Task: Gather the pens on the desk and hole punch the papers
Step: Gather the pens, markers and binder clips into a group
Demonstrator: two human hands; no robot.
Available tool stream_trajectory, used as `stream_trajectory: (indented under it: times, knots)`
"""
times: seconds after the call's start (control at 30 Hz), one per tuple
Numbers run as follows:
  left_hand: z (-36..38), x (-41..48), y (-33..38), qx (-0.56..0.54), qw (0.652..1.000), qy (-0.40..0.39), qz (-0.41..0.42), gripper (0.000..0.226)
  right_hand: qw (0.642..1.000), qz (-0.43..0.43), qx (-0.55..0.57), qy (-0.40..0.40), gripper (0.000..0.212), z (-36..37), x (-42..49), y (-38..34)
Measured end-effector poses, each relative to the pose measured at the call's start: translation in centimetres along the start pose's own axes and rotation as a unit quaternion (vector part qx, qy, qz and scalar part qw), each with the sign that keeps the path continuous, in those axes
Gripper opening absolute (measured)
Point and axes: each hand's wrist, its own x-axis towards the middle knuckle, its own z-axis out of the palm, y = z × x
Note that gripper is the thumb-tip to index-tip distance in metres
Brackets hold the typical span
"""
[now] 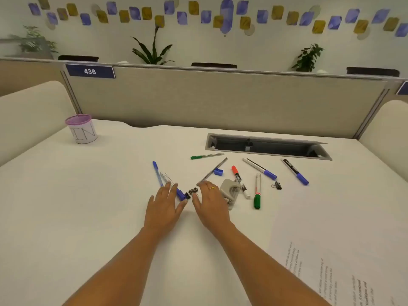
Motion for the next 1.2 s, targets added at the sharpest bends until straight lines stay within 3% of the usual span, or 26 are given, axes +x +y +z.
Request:
stream_trajectory:
  times: [0.23,0.43,0.6,0.77,1.2]
  knots:
    - [-0.2,4.0,-1.5,-0.02,1.0,0.011,0.016,0.059,0.995,0.05,0.033,-0.08,0.051,2.2,4.1,0.6]
    - [0.8,5.1,-1.4,-0.005,0.999,-0.037,0.023,0.058,0.991,0.083,0.047,-0.096,0.054,2.9,6.4,1.8]
    - [1.3,4.4,-1.9,-0.056,0.998,-0.002,0.026,0.051,0.986,0.1,0.033,-0.128,0.052,3.7,6.6,1.9]
    - [1.0,2.9,-3.3,-0.131,0.991,0.002,0.021,0.047,0.986,0.077,0.075,-0.129,0.05,4.8,5.2,0.2]
    - [-2.3,-1.2,-13.2,-0.134,0.989,-0.022,0.051,0.045,0.985,0.002,0.078,-0.156,0.047,9.1,2.6,-8.0]
